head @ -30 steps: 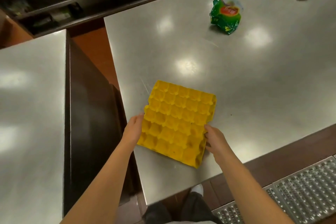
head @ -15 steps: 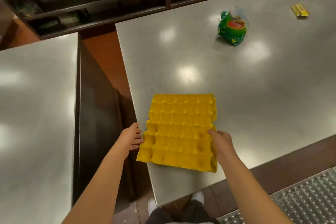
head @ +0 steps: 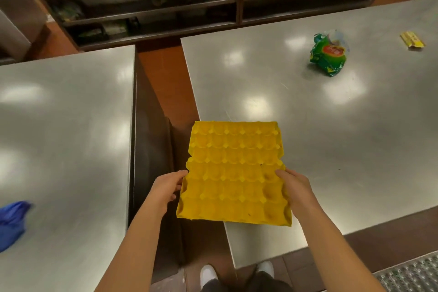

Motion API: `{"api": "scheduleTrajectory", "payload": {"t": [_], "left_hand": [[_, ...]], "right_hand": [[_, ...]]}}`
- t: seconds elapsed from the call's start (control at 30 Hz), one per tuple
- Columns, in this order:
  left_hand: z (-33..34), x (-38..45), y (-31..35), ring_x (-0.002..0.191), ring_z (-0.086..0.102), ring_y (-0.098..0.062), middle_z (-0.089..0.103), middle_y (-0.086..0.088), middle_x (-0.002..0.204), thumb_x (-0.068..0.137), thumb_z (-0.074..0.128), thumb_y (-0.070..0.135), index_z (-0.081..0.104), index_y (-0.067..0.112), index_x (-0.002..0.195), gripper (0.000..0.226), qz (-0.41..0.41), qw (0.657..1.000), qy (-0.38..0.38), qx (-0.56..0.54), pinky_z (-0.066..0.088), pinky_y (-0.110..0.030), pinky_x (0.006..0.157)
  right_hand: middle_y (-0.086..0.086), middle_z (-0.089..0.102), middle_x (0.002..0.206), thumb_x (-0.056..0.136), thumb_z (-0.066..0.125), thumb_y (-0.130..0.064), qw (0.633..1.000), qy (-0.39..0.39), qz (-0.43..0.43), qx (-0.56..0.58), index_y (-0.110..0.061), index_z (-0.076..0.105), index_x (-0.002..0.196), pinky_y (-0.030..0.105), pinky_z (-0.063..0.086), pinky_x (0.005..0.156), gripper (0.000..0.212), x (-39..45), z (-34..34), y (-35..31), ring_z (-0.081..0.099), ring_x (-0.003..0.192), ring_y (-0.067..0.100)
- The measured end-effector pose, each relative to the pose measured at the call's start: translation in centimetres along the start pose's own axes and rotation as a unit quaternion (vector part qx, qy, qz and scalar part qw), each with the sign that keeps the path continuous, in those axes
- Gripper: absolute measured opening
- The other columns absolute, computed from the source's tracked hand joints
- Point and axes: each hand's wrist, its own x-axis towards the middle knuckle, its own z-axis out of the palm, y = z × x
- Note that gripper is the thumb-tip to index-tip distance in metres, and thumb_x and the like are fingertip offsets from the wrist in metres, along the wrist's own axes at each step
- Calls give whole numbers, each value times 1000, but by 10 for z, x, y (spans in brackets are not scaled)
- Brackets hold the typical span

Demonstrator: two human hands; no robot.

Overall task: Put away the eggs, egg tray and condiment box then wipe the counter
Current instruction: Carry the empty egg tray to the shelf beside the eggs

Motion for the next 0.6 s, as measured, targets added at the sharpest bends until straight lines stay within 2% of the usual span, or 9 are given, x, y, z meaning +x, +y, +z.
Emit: {"api": "scheduleTrajectory", "payload": {"t": [0.03, 0.1, 0.17, 0.27, 0.4, 0.43, 0.5, 0.53, 0.6], "left_hand": [[-8, -3, -2, 100, 66, -20, 70, -3, 108, 91, 70, 36, 65, 21, 115, 29, 8, 1000, -4, -21, 51, -35, 78], [-23, -12, -7, 108, 67, -23, 71, -4, 115, 88, 73, 39, 64, 22, 121, 39, 17, 998, -22, -59, 54, -43, 91], [-38, -24, -12, 110, 69, -26, 71, -5, 120, 83, 78, 42, 65, 23, 124, 47, 30, 995, -42, -81, 52, -50, 99], [-55, -50, -21, 110, 69, -28, 71, -7, 122, 73, 84, 41, 68, 22, 122, 55, 70, 987, -14, -142, 55, -49, 93], [-60, -93, -37, 106, 71, -31, 73, -10, 119, 79, 79, 37, 70, 18, 121, 47, 111, 965, 74, -226, 59, -45, 83], [-59, -105, -42, 104, 72, -30, 73, -9, 117, 80, 78, 37, 71, 19, 118, 43, 118, 957, 98, -244, 60, -42, 78], [-54, -130, -54, 101, 73, -29, 74, -8, 114, 79, 78, 37, 73, 20, 115, 41, 125, 941, 149, -276, 60, -36, 69], [-52, -142, -63, 100, 73, -28, 75, -8, 114, 79, 77, 37, 73, 19, 116, 40, 126, 932, 176, -290, 60, -34, 68], [-52, -165, -85, 99, 73, -28, 75, -8, 112, 84, 75, 33, 72, 19, 117, 36, 121, 913, 225, -318, 61, -39, 71]], "right_hand": [[2, 72, 92, 91, 67, -20, 1000, -11, -4, 1, -23, 69, 89, 35, 53, 67, 4, 0, 5, -2, 69, 87, 27], [2, 72, 92, 91, 67, -21, 999, -39, -6, -4, -23, 68, 91, 33, 52, 64, 2, 2, 17, -9, 68, 85, 26], [6, 73, 91, 92, 66, -18, 997, -77, -10, -6, -18, 68, 100, 33, 53, 62, 9, 4, 30, -19, 70, 81, 26], [9, 76, 88, 94, 59, -8, 987, -158, -23, -13, -11, 69, 106, 30, 55, 55, 16, 7, 50, -38, 73, 70, 22], [10, 76, 101, 97, 55, -12, 955, -287, -40, -58, -13, 68, 116, 31, 59, 59, 23, 6, 68, -60, 75, 83, 23], [7, 77, 103, 98, 55, -15, 944, -319, -45, -70, -16, 67, 118, 32, 60, 62, 23, 6, 71, -63, 75, 88, 22], [5, 74, 114, 99, 54, -19, 922, -370, -51, -97, -20, 63, 126, 43, 59, 81, 29, 6, 81, -65, 72, 101, 25], [5, 71, 120, 99, 56, -22, 914, -387, -51, -114, -21, 61, 131, 49, 55, 92, 33, 5, 88, -64, 69, 108, 28], [6, 67, 128, 97, 59, -26, 897, -416, -49, -143, -21, 58, 136, 53, 48, 102, 40, -3, 105, -60, 64, 115, 29]]}}
